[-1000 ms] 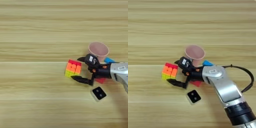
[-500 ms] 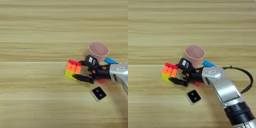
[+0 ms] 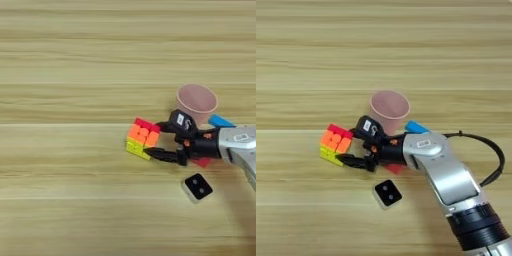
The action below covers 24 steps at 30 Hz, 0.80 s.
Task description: Move the objects on the table
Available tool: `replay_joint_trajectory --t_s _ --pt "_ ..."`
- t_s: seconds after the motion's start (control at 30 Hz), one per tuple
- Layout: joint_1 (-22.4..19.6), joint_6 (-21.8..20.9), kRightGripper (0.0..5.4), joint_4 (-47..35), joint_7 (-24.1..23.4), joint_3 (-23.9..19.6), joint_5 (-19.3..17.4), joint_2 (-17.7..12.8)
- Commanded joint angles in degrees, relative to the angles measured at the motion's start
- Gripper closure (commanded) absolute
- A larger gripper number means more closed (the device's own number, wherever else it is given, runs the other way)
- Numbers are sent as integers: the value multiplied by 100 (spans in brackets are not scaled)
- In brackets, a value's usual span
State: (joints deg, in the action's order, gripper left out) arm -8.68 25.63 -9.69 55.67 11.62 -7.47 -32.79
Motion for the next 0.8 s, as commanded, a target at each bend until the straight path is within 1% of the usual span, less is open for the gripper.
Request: replay_joint_trajectory --t_s 0.03,0.27,0.37,0.47,0.67,0.8 --pt "-278 -234 209 -349 -100 -259 -145 -73" --pt "-229 -256 209 -565 -50 -393 -361 -63" --pt "-219 -250 209 -692 1 -523 -532 -67" --pt "-207 -146 209 -824 65 -663 -755 -55" --pt "-212 -100 209 -1009 107 -864 -982 -101" --pt "-259 -18 209 -1133 126 -1131 -1257 -135"
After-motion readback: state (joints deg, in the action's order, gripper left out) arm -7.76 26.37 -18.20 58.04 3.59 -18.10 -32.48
